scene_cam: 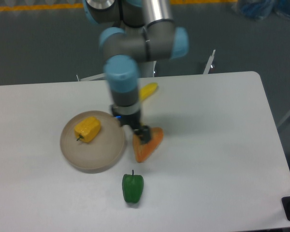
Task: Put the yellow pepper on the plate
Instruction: 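Lift the open gripper up away from the plate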
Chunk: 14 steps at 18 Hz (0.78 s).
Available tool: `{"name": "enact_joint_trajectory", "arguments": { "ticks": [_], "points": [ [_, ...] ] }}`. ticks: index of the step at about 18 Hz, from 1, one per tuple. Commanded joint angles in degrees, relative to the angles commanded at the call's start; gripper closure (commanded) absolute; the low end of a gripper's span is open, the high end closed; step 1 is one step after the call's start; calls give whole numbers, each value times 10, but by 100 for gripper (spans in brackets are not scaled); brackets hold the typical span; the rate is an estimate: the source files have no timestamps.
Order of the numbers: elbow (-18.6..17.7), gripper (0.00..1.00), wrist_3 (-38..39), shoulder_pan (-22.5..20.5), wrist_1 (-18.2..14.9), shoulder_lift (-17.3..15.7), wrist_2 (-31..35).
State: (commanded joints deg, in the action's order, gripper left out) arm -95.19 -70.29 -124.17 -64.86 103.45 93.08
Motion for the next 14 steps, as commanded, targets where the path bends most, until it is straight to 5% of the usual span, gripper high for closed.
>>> {"name": "enact_joint_trajectory", "arguments": {
  "ticks": [2,5,14],
  "points": [
    [10,0,-49,-26,3,17,0],
    [60,0,-82,-42,0,86,1],
    [79,0,-84,-44,7,109,-26]
  ]
}}
